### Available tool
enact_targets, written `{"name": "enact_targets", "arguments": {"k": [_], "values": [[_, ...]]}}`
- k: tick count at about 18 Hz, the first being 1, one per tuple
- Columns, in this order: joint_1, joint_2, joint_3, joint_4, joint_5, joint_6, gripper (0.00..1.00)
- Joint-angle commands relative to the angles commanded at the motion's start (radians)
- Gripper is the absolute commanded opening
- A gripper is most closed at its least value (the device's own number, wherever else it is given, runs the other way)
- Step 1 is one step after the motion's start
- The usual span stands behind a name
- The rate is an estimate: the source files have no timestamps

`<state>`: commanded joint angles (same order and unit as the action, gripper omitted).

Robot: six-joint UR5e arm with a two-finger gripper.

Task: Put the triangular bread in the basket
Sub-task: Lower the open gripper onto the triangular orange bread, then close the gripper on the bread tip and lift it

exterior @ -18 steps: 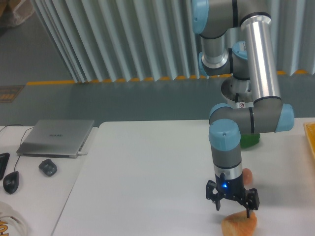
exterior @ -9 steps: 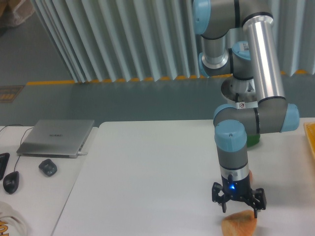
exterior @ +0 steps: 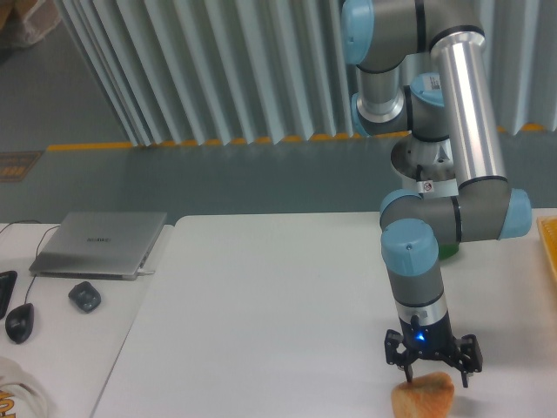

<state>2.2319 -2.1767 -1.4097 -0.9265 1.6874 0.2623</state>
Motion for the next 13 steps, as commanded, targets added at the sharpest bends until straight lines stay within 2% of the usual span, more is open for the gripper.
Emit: {"name": "enact_targets", "arguments": {"k": [2, 3, 6, 10, 11, 12, 13], "values": [[0.000, 0.000, 0.000, 0.000, 0.000, 0.000, 0.98], [0.000, 0.002, 0.000, -0.002, -0.003, -0.002, 0.79], [0.000, 0.002, -0.002, -0.002, -0.006, -0.005, 0.40], [0.000, 0.003, -0.003, -0.002, -0.006, -0.009, 0.35], [0.000, 0.003, -0.003, -0.002, -0.008, -0.009, 0.31], [-0.002, 0.003, -0.003, -0.002, -0.008, -0.009, 0.23], [0.000, 0.003, -0.005, -0.002, -0.008, -0.009, 0.20]]}}
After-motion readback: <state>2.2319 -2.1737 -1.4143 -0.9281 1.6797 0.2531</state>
